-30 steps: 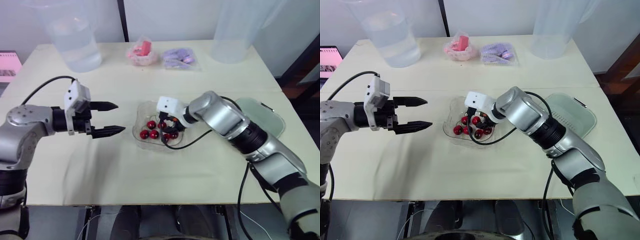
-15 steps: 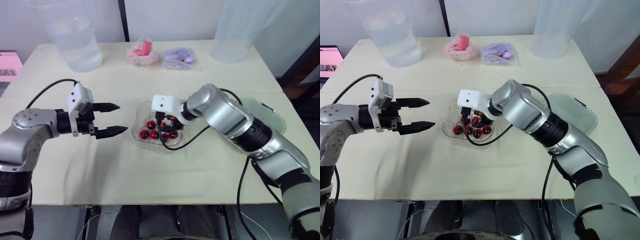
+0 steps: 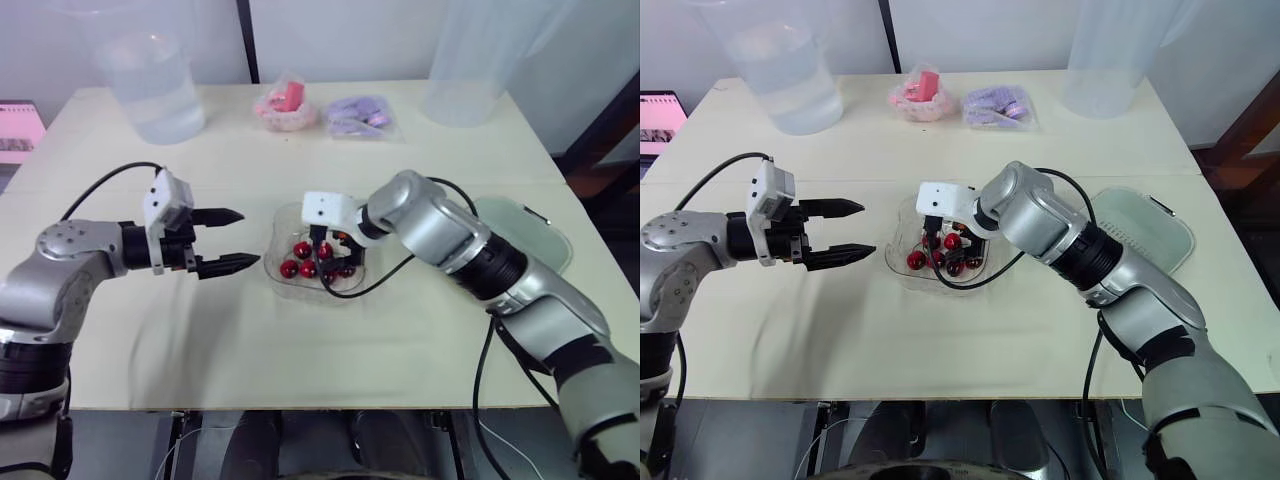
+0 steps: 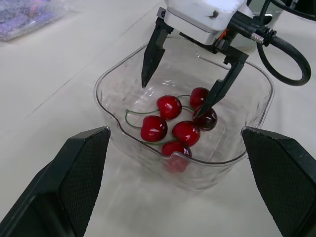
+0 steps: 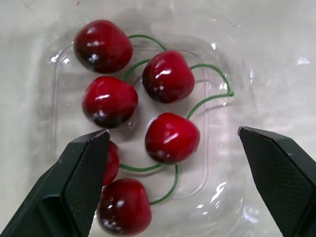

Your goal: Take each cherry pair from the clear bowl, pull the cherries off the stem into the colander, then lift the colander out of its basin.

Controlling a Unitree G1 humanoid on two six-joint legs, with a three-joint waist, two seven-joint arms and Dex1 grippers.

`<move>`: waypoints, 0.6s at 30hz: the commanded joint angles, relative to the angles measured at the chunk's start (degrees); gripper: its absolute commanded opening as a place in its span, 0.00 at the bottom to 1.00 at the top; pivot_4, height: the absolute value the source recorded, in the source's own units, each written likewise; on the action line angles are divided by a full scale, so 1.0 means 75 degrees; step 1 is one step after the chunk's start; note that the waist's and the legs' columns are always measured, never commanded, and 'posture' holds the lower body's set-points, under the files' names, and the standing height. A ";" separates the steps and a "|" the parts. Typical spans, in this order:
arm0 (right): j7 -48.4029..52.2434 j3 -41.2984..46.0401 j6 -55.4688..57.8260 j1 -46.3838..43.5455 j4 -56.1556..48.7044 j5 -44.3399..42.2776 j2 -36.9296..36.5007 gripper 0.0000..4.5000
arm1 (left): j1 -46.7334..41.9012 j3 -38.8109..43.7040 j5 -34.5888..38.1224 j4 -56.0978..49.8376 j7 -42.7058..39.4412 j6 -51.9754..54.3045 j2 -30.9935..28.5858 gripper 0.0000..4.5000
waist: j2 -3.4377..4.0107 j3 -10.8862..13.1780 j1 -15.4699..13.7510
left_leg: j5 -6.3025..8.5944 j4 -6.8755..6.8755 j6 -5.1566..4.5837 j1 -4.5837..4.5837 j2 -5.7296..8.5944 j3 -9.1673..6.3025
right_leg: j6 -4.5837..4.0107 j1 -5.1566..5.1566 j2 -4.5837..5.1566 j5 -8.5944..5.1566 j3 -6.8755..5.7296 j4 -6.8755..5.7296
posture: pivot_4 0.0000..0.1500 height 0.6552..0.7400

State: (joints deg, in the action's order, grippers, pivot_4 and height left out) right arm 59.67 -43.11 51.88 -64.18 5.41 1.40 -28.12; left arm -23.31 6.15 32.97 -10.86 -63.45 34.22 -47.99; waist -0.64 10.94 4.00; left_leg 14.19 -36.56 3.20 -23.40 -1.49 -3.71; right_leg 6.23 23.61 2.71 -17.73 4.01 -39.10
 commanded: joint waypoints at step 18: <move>0.0630 0.0737 -0.0462 -0.0212 -0.0591 0.0605 -0.0329 0.19 | -0.0418 0.0460 0.0096 0.0453 0.0276 -0.0295 -0.0019 1.00 | 0.0000 0.0000 -0.0017 | 0.0000 -0.0001 0.0000 -0.0006 0.0001 -0.0004 | 0.0000 0.0002 0.0001 0.0000 -0.0005 0.0001 | 1.00 0.94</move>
State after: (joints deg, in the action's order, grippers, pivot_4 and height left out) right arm 63.92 -40.46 48.09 -64.35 4.64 6.35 -29.94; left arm -25.12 7.12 33.10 -7.38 -61.25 32.81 -47.16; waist -0.64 10.94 3.88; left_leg 14.19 -36.57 3.21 -23.45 -1.48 -3.74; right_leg 6.23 23.63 2.73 -17.73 3.96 -39.08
